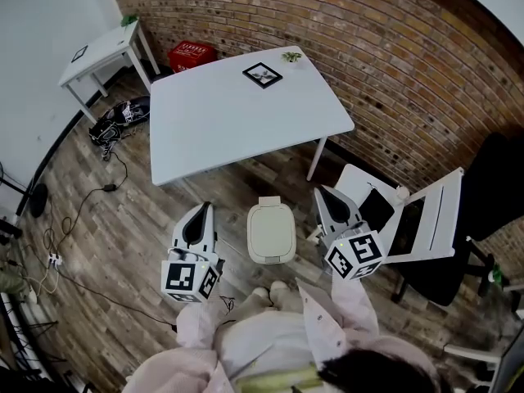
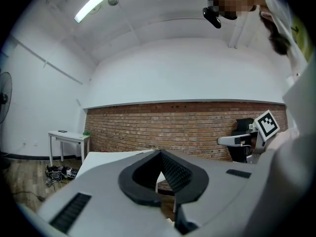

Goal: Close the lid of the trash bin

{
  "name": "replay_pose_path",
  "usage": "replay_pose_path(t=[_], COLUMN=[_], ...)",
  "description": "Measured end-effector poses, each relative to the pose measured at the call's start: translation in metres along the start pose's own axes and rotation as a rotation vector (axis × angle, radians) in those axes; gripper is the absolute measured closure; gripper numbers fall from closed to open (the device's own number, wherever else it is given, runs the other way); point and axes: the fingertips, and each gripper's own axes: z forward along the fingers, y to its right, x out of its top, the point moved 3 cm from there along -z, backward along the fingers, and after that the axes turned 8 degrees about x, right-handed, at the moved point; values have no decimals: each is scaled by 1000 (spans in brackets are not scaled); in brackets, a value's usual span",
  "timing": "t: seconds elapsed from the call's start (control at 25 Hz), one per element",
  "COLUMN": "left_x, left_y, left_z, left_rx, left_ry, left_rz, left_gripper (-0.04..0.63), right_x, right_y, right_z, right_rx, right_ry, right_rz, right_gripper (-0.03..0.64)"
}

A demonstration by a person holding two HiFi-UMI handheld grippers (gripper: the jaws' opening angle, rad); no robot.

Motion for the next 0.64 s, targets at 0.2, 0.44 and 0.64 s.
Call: replay_pose_path(t=[0.2, 0.44, 0.64], left_x=[-2, -4, -4], left_y=[-2, -2, -4], left_z=[4, 9, 13], left_rx=[1, -1, -7], left_ry=[-7, -17, -17], left_rz=[9, 5, 1], left_gripper=[603, 603, 603], right_x=[-2, -5, -6], right_y=[-1, 3, 5], right_z=[3, 5, 10], right_rx=[15, 10, 8], right_ry=[-2, -9, -12], right_rz=[-7, -5, -3], right_gripper=[614, 614, 614])
